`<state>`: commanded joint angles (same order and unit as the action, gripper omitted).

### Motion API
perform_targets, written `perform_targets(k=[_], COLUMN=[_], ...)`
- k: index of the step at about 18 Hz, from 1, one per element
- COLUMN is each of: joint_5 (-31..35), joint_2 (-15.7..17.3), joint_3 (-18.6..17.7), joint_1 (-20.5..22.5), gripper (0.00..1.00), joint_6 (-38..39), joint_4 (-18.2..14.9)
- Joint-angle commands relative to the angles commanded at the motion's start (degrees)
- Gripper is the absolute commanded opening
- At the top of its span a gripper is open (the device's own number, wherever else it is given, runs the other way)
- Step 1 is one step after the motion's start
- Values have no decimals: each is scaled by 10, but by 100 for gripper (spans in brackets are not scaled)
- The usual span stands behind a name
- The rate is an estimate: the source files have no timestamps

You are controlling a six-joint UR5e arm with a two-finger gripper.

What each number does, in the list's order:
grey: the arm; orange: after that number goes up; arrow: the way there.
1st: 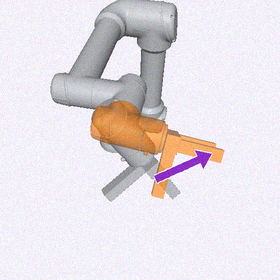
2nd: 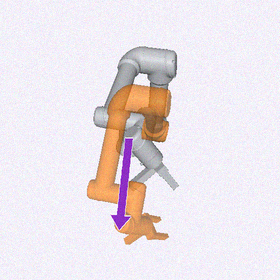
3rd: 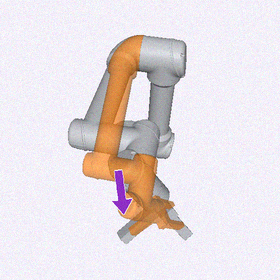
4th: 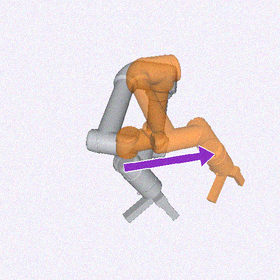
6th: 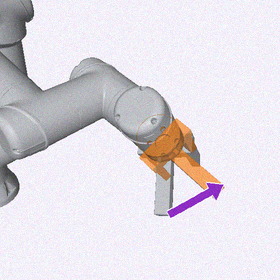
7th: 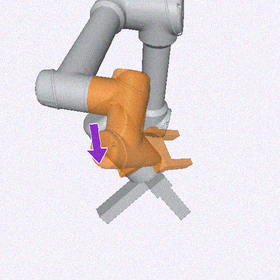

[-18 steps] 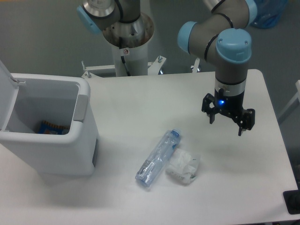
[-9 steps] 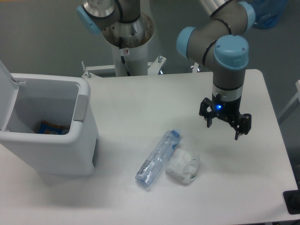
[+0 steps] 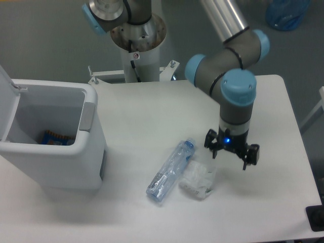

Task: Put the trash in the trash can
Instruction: 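Lower the gripper onto the white tissue and close on it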

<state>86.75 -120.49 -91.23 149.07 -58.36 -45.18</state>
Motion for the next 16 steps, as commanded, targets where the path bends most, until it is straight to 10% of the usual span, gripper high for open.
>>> perform_targets(k=[8,12,16], joint_5=[-1,-6,-11], joint_2=[-30,-29,-27], joint_3=[-10,2,4], joint_1=[-16,-16,-16], gripper=[100,7,0], joint_6=[1,22,25], joint_4=[-1,-1,-1])
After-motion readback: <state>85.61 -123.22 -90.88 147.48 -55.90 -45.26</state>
